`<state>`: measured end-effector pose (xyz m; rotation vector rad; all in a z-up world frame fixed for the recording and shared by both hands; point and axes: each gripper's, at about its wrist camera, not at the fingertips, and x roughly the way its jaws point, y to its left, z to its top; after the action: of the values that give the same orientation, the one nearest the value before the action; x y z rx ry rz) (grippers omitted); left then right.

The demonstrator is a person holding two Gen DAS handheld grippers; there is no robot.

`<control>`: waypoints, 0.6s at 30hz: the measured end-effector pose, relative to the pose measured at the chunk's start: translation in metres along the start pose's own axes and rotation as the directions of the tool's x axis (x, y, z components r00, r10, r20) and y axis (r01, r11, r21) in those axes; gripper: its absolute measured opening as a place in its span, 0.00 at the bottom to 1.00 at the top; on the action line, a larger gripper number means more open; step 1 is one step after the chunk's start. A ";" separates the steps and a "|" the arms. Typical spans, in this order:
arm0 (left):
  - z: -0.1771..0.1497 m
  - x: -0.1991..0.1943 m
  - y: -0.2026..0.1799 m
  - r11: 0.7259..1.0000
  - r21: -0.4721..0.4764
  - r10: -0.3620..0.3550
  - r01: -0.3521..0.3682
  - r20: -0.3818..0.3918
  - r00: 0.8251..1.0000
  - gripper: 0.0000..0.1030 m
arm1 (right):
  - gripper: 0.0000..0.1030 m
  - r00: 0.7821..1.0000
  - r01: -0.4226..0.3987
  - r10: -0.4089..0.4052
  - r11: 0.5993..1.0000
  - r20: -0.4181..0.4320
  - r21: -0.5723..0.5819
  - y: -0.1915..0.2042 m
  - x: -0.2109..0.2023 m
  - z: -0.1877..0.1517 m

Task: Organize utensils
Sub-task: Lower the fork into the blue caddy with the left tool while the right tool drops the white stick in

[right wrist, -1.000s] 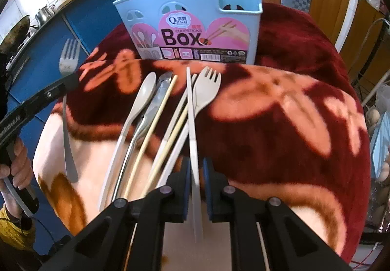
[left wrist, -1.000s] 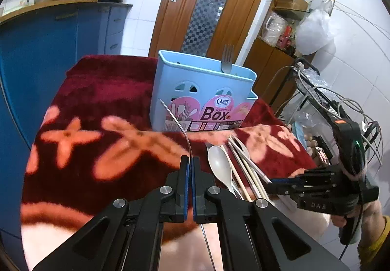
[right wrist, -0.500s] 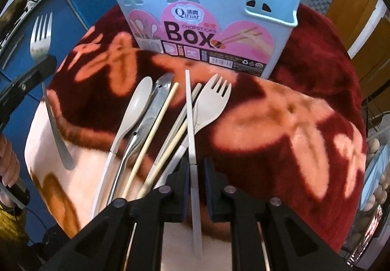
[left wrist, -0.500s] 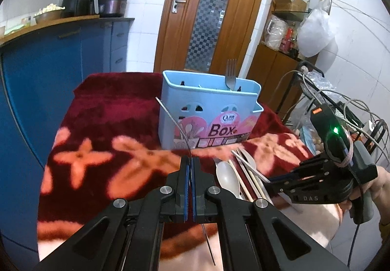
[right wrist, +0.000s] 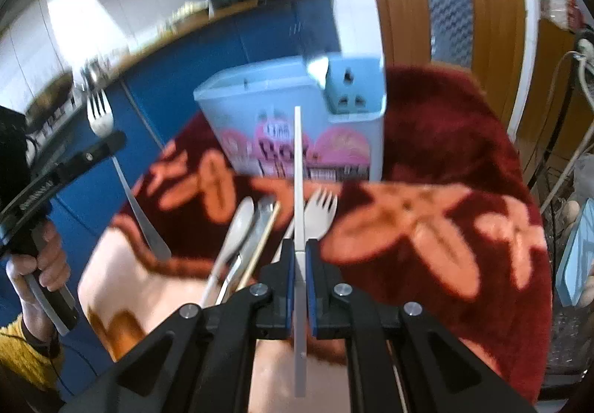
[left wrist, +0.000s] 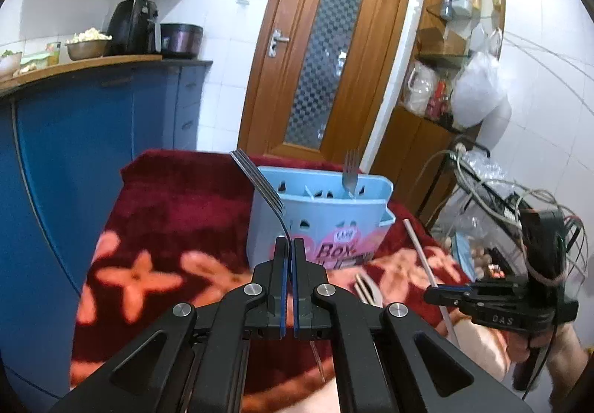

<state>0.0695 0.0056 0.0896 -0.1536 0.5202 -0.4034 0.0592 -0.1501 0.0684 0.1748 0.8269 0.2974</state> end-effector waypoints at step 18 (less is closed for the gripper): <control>0.084 -0.007 -0.009 0.996 0.051 0.070 -0.079 0.159 0.985 0.01 | 0.07 0.965 -0.024 0.005 0.997 0.262 0.069 -0.012 -0.024 0.009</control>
<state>0.1037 0.0036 0.1673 -0.1098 0.3575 -0.3299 0.0529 -0.1697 0.0884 0.2814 0.5744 0.2517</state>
